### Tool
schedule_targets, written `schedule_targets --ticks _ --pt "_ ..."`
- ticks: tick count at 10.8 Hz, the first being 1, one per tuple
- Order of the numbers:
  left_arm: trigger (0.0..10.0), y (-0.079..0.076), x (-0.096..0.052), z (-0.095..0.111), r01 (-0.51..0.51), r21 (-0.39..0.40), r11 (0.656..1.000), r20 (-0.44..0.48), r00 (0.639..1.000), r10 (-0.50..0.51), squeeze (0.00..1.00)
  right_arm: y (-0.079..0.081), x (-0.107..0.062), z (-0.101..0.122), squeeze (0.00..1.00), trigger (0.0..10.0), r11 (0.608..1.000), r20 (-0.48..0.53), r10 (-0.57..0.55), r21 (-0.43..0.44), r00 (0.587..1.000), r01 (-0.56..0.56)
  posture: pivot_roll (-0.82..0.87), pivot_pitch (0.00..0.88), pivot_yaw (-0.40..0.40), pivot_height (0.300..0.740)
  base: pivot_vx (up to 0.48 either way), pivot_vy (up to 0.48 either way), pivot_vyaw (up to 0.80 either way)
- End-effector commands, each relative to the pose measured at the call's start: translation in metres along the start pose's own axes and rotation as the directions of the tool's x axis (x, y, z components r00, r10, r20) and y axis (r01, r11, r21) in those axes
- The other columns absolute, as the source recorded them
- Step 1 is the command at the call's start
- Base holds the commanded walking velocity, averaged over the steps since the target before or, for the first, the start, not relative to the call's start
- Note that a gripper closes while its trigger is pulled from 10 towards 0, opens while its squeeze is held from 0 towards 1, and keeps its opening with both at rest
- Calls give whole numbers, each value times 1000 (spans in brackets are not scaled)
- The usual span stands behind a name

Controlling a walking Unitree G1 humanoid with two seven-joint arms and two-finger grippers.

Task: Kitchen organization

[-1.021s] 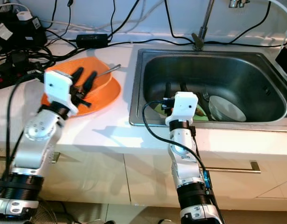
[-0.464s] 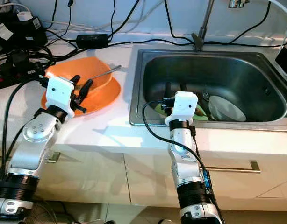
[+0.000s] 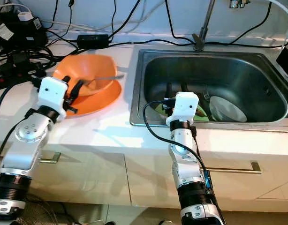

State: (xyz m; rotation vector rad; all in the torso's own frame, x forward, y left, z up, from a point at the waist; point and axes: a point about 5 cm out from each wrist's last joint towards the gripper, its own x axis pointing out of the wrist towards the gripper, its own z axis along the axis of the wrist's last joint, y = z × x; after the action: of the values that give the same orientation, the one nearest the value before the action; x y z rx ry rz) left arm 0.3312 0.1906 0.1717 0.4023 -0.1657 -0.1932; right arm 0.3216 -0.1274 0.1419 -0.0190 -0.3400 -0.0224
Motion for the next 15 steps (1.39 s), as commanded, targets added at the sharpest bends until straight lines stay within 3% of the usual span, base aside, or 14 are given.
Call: schedule_targets --ticks 1,4,7,8,10,11,12,15 --pt "10000 6 -1 -7 -16 14 1000 -41 999 17 0 -1 -8 -16 0 10000 1000 -78 -8 -6 997 7 56 42 61 740 0 0 0" --pt "10000 24 -1 -5 -77 46 996 -39 996 79 0 0 -7 -15 0 10000 1000 -76 -9 -5 997 8 57 40 62 740 0 0 0" --pt "10000 19 6 22 -60 -44 997 113 991 65 0 -1 -7 -16 0 10000 1000 -76 -10 -5 997 9 55 34 62 740 0 0 0" --pt "10000 13 6 29 -32 -61 998 157 987 41 1000 -1 -7 -16 0 10000 1000 -75 -9 -6 997 9 52 28 63 740 0 0 0" --pt "10000 3 8 44 37 -23 999 230 973 -30 1000 -1 -7 -17 0 10000 1000 -76 -10 -5 997 9 52 18 63 740 0 0 0" --pt "10000 -16 9 56 149 96 984 279 945 -170 1000 1 -7 -17 0 10000 1000 -78 -7 -4 997 7 50 8 66 740 0 0 0" --pt "10000 -33 8 61 238 212 948 289 911 -294 1000 2 -7 -17 0 10000 1000 -77 -4 -2 997 4 45 0 69 740 0 0 0" --pt "10000 -49 11 66 309 319 896 293 867 -403 1000 2 -6 -17 0 10000 1000 -75 -8 -3 997 7 41 0 72 740 0 0 0"
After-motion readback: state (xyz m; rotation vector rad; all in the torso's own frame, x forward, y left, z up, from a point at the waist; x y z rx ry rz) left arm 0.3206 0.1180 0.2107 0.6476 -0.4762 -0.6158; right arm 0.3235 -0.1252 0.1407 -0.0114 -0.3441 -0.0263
